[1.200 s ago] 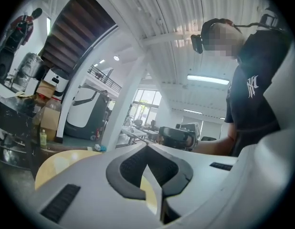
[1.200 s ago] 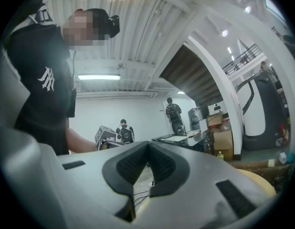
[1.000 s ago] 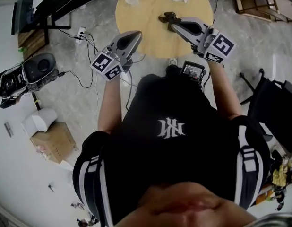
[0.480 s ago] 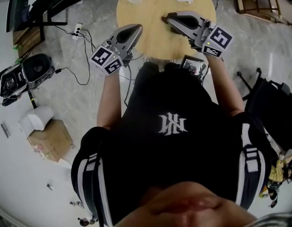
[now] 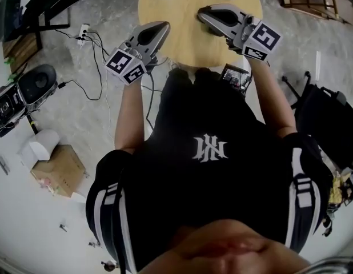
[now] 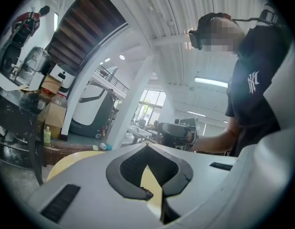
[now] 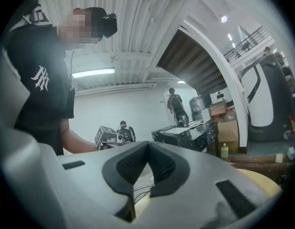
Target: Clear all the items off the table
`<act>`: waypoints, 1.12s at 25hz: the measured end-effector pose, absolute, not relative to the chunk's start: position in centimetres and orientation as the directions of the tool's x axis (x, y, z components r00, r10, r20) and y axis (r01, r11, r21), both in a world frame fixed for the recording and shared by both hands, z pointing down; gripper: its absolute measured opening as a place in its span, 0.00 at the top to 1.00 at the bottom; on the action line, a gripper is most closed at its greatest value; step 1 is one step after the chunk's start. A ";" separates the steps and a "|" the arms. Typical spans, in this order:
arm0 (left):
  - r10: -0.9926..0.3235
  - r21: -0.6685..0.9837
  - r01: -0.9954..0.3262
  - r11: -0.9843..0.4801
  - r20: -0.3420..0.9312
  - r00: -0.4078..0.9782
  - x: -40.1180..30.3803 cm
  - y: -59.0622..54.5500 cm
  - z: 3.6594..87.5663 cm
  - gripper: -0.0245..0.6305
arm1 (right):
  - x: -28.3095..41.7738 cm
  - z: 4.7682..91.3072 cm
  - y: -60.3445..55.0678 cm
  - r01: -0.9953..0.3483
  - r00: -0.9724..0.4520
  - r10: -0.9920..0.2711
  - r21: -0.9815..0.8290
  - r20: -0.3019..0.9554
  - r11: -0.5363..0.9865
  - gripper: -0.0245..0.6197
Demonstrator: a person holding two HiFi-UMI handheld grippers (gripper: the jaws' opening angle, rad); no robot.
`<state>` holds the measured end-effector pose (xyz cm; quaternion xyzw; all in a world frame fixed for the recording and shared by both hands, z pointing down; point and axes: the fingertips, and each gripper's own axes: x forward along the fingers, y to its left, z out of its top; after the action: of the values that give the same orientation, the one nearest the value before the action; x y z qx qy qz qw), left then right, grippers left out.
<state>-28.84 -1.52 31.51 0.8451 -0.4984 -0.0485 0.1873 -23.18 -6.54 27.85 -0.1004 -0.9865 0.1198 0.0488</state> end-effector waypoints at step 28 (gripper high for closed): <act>-0.888 0.397 -0.850 -0.346 0.153 0.433 -37.3 -2.2 38.4 0.94 | -32.7 36.3 -9.2 0.149 -0.966 0.185 -0.194 0.183 0.970 0.87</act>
<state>-37.34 -2.20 38.42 0.8191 -0.5306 -0.0448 0.2134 -32.73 -9.25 36.32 -0.0846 -0.9873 0.0899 0.1004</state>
